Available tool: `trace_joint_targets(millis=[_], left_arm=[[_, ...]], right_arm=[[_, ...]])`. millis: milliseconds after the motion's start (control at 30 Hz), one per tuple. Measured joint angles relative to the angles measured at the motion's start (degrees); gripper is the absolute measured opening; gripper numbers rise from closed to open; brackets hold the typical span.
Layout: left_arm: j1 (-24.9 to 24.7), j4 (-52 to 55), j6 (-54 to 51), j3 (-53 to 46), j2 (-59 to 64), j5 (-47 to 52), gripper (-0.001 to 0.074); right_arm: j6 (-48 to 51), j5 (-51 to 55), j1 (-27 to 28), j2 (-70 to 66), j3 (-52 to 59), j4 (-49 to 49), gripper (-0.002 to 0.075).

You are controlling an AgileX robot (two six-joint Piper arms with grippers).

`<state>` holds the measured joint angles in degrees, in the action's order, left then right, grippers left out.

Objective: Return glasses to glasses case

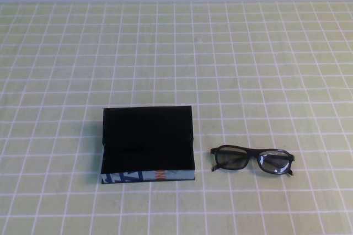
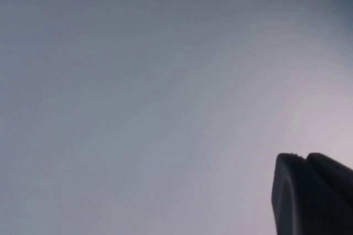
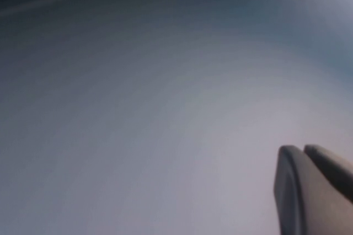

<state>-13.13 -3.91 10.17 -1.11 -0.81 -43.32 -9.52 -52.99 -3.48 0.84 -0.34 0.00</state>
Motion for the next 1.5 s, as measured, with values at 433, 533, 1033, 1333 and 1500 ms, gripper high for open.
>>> trace_joint_targets(millis=[433,533,1033,1333,1500], left_arm=[[0.00,2.71,0.71,31.17,4.80,32.67,-0.0003],[0.00,5.07,0.61,36.78,10.21,44.52,-0.0003],[0.00,3.46,0.61,40.44,26.03,70.52,-0.0003],[0.00,3.03,0.61,40.44,28.50,76.60,-0.0003],[0.00,3.03,0.61,40.44,28.50,81.11,-0.0003]], right_arm=[[-13.04,44.38,0.00,-4.75,-35.96,-2.37,-0.0018],[-13.17,54.48,0.00,-9.81,-40.85,-5.14,-0.0018],[-7.14,79.17,0.00,-34.56,-44.33,-5.88,-0.0018],[7.54,83.43,-4.53,-49.65,-45.73,1.47,-0.0018],[22.80,93.78,-13.93,-60.97,-54.68,4.09,-0.0018]])
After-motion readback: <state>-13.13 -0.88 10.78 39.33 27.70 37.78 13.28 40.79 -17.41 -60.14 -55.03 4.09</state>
